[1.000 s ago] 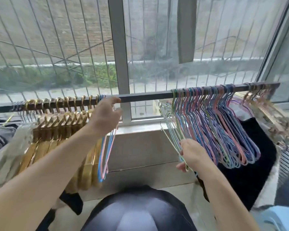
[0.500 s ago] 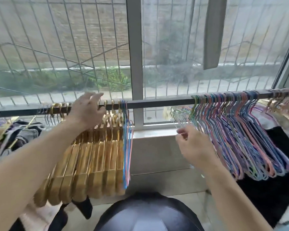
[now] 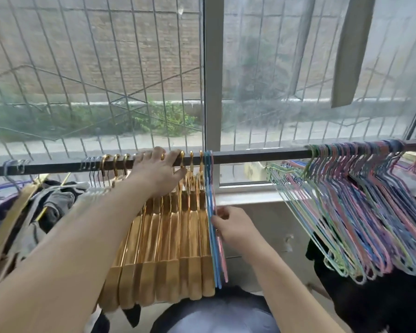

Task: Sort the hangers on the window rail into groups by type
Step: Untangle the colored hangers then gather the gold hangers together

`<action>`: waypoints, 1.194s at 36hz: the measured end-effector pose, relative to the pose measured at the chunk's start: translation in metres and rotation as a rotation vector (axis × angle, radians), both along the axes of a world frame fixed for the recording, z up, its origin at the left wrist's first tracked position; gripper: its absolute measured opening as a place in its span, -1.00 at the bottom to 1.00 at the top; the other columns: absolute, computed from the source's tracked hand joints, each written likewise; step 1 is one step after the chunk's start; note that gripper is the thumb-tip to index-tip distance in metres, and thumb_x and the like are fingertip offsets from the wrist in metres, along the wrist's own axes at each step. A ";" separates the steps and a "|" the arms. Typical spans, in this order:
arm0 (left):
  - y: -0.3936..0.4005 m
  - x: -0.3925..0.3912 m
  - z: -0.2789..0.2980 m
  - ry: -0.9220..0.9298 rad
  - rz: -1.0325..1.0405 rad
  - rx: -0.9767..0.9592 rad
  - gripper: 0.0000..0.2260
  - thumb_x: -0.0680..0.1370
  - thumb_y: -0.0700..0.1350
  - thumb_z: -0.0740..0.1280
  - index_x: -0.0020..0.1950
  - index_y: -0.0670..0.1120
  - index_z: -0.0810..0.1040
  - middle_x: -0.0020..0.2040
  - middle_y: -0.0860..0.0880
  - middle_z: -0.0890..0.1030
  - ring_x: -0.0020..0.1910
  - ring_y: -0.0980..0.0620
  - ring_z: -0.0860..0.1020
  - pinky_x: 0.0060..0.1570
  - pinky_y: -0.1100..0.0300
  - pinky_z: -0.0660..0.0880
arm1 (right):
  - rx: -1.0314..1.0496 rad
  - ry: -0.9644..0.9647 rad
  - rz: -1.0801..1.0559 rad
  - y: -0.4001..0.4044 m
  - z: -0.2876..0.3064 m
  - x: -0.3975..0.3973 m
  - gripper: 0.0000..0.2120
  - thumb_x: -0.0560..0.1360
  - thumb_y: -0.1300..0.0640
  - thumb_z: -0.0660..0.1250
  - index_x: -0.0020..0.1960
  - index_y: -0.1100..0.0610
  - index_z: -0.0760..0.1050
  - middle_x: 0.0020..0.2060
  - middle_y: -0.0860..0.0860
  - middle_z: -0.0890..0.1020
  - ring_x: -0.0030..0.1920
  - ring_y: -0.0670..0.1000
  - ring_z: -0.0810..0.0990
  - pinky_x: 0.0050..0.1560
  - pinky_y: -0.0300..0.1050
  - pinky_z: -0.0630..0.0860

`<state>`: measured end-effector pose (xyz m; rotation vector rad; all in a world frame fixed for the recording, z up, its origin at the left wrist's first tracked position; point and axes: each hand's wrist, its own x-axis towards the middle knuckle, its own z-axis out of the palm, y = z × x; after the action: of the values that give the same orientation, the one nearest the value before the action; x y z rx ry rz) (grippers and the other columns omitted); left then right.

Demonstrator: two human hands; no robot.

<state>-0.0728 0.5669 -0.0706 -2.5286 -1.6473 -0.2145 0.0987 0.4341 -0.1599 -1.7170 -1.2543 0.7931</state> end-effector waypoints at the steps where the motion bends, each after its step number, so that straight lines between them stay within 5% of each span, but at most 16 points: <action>1: 0.000 -0.002 -0.001 0.010 0.004 -0.006 -0.35 0.64 0.39 -0.04 0.66 0.21 -0.15 0.67 -0.13 0.00 0.64 -0.25 0.00 0.60 -0.22 -0.18 | 0.006 0.001 -0.025 -0.001 -0.002 -0.002 -0.84 0.63 0.08 0.32 0.14 0.06 0.63 0.00 -0.05 0.69 -0.02 -0.05 0.66 0.08 -0.05 0.62; 9: 0.001 -0.003 0.001 0.131 0.000 -0.052 -0.22 0.63 0.36 0.11 0.64 0.17 -0.31 0.67 -0.15 -0.10 0.64 -0.30 -0.08 0.59 -0.24 -0.22 | 0.037 0.040 -0.109 -0.042 -0.024 0.008 -0.63 0.63 0.14 0.28 0.42 -0.03 0.45 -0.09 -0.06 0.62 -0.26 -0.11 0.57 -0.31 -0.30 0.44; 13: 0.004 -0.005 0.001 0.141 0.011 -0.042 -0.16 0.61 0.32 0.20 0.64 0.15 -0.33 0.67 -0.16 -0.14 0.65 -0.29 -0.10 0.59 -0.23 -0.22 | 0.156 0.170 -0.168 -0.061 -0.020 0.014 -0.56 0.62 0.21 0.32 0.46 -0.04 0.40 -0.19 0.11 0.61 -0.32 -0.12 0.57 -0.20 -0.18 0.48; 16: 0.004 -0.002 0.000 0.128 0.008 -0.045 -0.13 0.60 0.29 0.25 0.64 0.15 -0.33 0.67 -0.16 -0.17 0.64 -0.29 -0.13 0.56 -0.21 -0.26 | 0.317 0.254 -0.246 -0.076 -0.005 0.017 -0.65 0.61 0.22 0.36 0.34 -0.05 0.49 -0.20 0.03 0.70 -0.21 -0.05 0.64 -0.11 -0.10 0.49; 23: 0.002 -0.005 -0.003 0.121 -0.006 -0.036 -0.13 0.59 0.23 0.29 0.64 0.15 -0.29 0.66 -0.18 -0.10 0.64 -0.29 -0.11 0.55 -0.18 -0.28 | 0.523 0.468 -0.197 -0.103 0.032 0.010 -0.81 0.64 0.27 0.27 0.17 0.14 0.61 -0.02 0.07 0.75 -0.18 0.06 0.73 -0.21 -0.29 0.55; 31: 0.001 -0.006 -0.005 0.111 -0.020 -0.029 -0.12 0.58 0.18 0.31 0.63 0.15 -0.29 0.65 -0.17 -0.09 0.64 -0.29 -0.11 0.54 -0.18 -0.30 | 0.716 0.319 -0.281 -0.107 0.047 0.004 -0.73 0.66 -0.02 0.16 0.21 0.04 0.56 0.01 0.05 0.73 -0.44 0.03 0.61 -0.23 -0.11 0.65; 37: 0.002 -0.007 -0.003 0.099 -0.013 -0.032 -0.11 0.58 0.13 0.32 0.63 0.15 -0.30 0.67 -0.17 -0.13 0.64 -0.28 -0.14 0.55 -0.18 -0.30 | 0.654 0.165 -0.223 -0.054 0.069 0.020 -0.77 0.71 0.02 0.14 0.26 0.00 0.52 0.02 0.04 0.71 -0.41 0.07 0.64 -0.21 0.12 0.66; 43: 0.002 -0.007 -0.004 0.107 -0.007 -0.049 -0.09 0.57 0.09 0.32 0.62 0.16 -0.34 0.68 -0.15 -0.15 0.65 -0.27 -0.16 0.59 -0.22 -0.26 | 0.355 0.233 -0.201 -0.028 0.033 0.034 -0.72 0.72 0.24 0.11 0.22 -0.05 0.51 0.11 0.08 0.64 -0.18 0.12 0.73 0.02 -0.01 0.68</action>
<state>-0.0794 0.5687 -0.0749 -2.5333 -1.6226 -0.0389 0.1331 0.4060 -0.1268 -1.3931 -0.9791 0.5907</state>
